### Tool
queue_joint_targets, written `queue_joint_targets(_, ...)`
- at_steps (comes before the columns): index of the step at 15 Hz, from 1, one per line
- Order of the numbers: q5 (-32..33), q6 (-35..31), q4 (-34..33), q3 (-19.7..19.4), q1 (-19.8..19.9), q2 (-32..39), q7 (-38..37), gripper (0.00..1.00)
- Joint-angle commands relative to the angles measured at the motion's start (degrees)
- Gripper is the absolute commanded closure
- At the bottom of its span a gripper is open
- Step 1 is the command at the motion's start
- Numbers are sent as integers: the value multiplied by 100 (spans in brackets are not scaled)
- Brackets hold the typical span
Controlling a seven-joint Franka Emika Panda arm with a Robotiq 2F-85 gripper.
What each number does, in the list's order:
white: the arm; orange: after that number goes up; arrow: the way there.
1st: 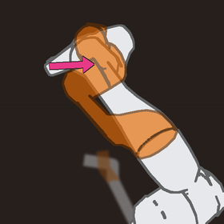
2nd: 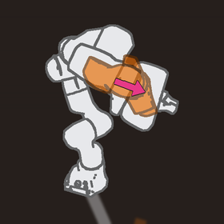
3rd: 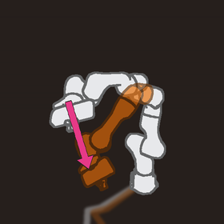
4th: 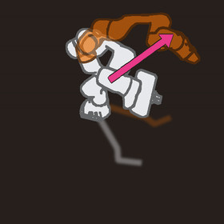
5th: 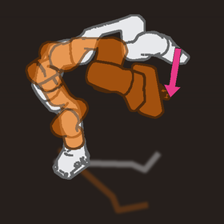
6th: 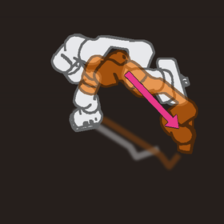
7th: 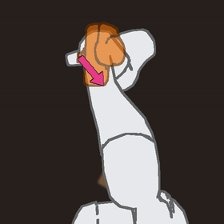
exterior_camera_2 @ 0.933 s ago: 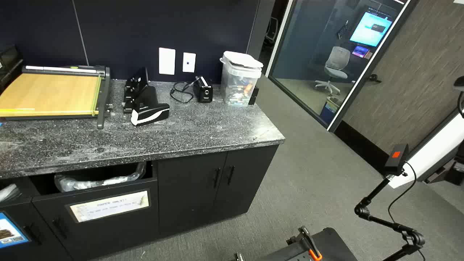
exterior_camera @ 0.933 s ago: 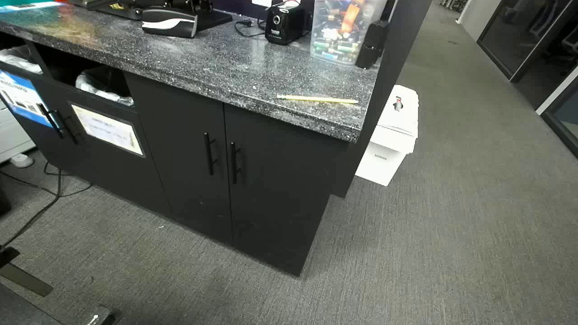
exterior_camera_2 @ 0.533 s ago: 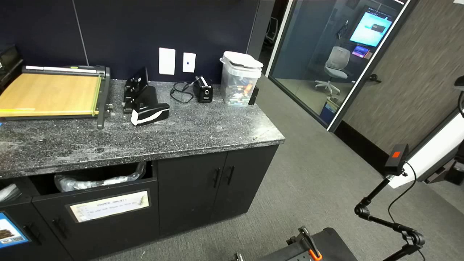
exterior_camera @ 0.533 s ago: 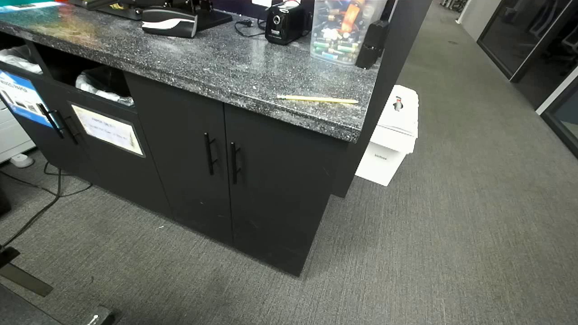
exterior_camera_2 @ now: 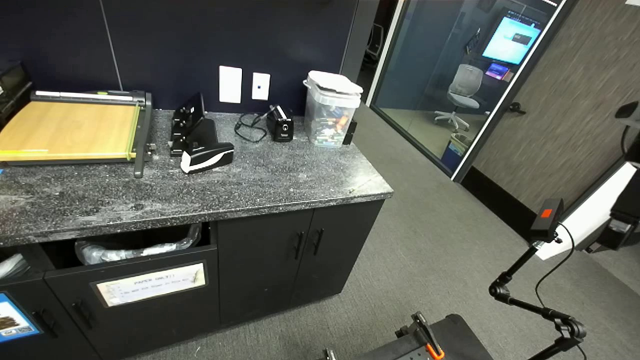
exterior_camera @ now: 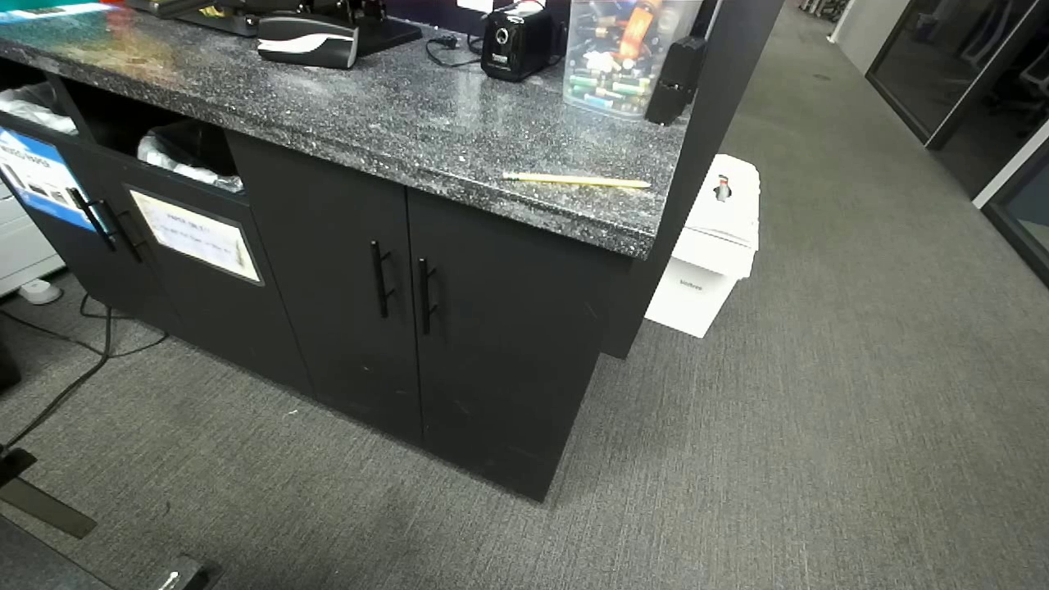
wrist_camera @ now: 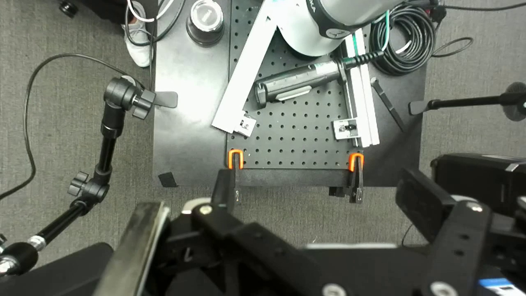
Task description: Open the right door of the cabinet
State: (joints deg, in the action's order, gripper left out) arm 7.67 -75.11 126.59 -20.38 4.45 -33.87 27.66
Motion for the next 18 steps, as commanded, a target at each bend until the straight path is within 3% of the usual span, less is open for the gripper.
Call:
queue_joint_targets(1, -512, -625, -307, 138, -134, 897, -331, 0)
queue_joint_targets(7, -1198, -2654, -730, 458, -180, 2699, -264, 0)
queue_joint_targets(13, -1819, -4736, -1245, 802, 175, 4648, -14, 0)
queue_joint_targets(18, -2081, -6413, -1909, 1469, 574, 6420, -196, 0)
